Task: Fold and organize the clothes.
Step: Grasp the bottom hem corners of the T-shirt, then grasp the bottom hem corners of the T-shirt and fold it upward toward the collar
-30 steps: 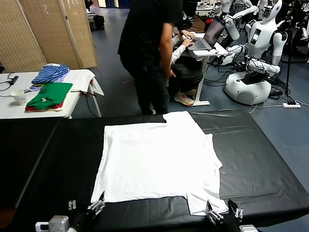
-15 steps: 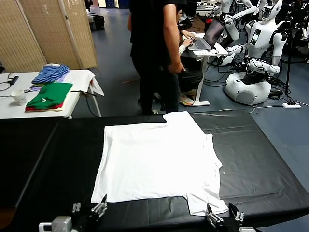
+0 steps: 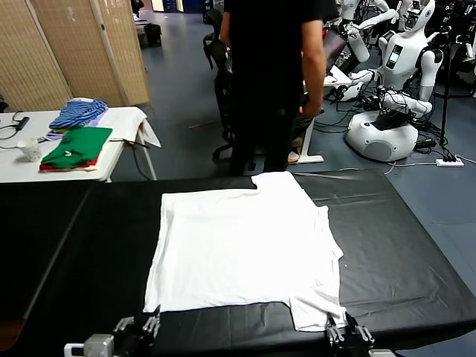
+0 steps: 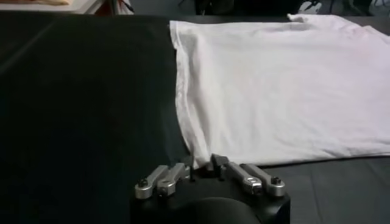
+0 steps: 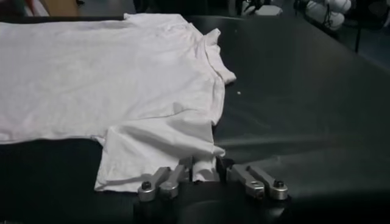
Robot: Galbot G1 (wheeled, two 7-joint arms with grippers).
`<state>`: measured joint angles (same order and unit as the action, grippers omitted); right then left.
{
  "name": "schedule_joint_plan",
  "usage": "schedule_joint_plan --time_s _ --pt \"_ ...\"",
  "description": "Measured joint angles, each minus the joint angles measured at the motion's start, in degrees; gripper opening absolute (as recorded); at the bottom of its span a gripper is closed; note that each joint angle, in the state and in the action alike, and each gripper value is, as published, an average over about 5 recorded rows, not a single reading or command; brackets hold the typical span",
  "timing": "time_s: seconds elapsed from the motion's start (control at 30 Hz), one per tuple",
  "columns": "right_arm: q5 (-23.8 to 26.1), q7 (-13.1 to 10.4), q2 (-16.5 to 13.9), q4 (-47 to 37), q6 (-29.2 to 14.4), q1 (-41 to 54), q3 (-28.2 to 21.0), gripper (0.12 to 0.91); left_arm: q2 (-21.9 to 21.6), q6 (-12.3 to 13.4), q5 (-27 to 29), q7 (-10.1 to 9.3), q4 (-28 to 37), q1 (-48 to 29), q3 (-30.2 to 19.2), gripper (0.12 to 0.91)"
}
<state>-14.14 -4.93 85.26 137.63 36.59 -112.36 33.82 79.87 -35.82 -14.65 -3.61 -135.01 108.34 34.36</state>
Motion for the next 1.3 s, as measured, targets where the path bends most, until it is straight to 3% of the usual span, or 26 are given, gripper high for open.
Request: schedule_joint_plan --time_s 0.2,0.67,0.9,1.13,1.3 --pt "-2.6 -0.1 0.0 1.5 0.7 -0.2 0.2 0.142 -0.2 -0.2 -0.1 1.02 -0.4 -0.1 -0.1 0.145" --pt "-3.9 -0.2 0.1 3.9 0.6 -1.2 0.2 0.142 -0.5 -2.1 -1.2 1.48 -1.2 0.0 0.3 0.147" --pt "-5.8 -2.6 0.0 6.3 5.2 -2.6 0.3 0.142 -0.6 -2.2 -2.2 1.26 -2.3 0.3 0.6 0.147" --pt "-9.0 -2.6 -0.4 9.3 5.6 -3.6 1.6 0.142 -1.6 -5.8 1.2 1.38 -3.6 1.4 1.7 0.147" --pt "-12.6 -2.1 -0.5 9.6 5.6 -3.2 2.6 0.142 -2.2 -6.4 2.0 1.33 -5.3 2.3 2.7 0.147"
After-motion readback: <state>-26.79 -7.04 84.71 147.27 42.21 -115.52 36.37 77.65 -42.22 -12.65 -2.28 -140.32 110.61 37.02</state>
